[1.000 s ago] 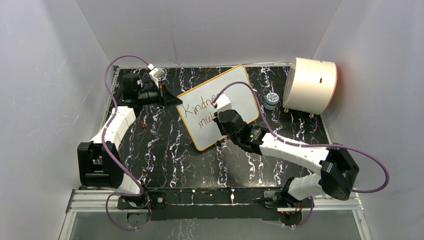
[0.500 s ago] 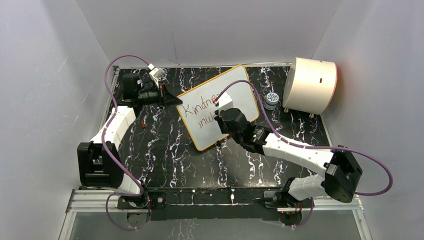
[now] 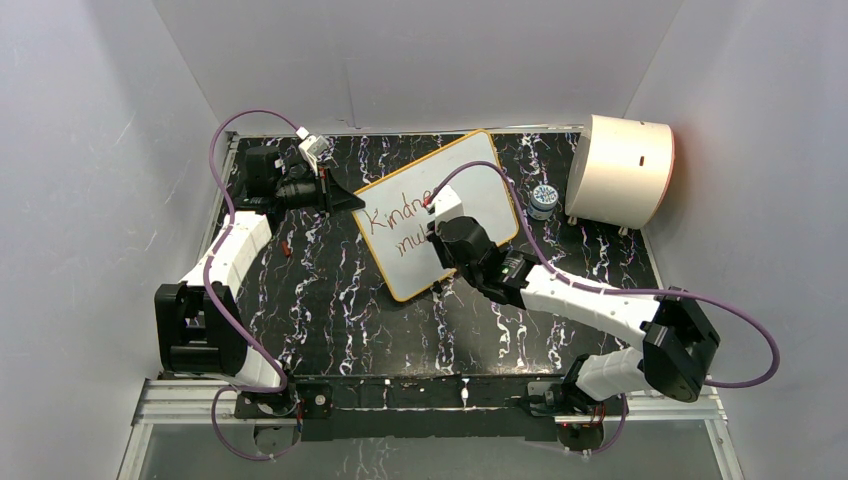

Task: Write a sentence on the whiteboard

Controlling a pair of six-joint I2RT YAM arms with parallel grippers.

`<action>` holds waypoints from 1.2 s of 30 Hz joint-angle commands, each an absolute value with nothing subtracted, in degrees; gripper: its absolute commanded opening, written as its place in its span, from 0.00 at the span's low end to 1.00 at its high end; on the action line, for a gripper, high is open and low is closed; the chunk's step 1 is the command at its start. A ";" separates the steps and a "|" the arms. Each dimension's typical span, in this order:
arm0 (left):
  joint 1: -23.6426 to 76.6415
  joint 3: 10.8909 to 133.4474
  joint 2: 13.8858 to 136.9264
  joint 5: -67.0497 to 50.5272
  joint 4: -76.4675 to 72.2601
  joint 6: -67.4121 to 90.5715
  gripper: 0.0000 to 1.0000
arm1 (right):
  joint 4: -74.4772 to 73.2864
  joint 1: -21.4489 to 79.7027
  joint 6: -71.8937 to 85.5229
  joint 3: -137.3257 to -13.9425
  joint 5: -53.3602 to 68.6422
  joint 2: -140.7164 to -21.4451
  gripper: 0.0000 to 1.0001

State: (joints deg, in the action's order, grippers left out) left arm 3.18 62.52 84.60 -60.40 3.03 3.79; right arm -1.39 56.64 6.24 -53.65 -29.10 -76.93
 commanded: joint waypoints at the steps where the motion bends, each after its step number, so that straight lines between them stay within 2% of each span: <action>1: 5.98 60.13 87.36 -57.02 10.47 -1.50 0.00 | 1.74 56.34 6.09 -54.49 -28.70 -77.58 0.00; 18: 5.98 60.19 87.27 -57.17 10.47 -1.49 0.00 | -5.61 56.33 6.84 -55.70 -26.99 -77.48 0.00; 36: 5.98 60.08 87.09 -57.16 10.47 -1.49 0.00 | -5.21 56.27 6.92 -55.20 -29.83 -77.66 0.00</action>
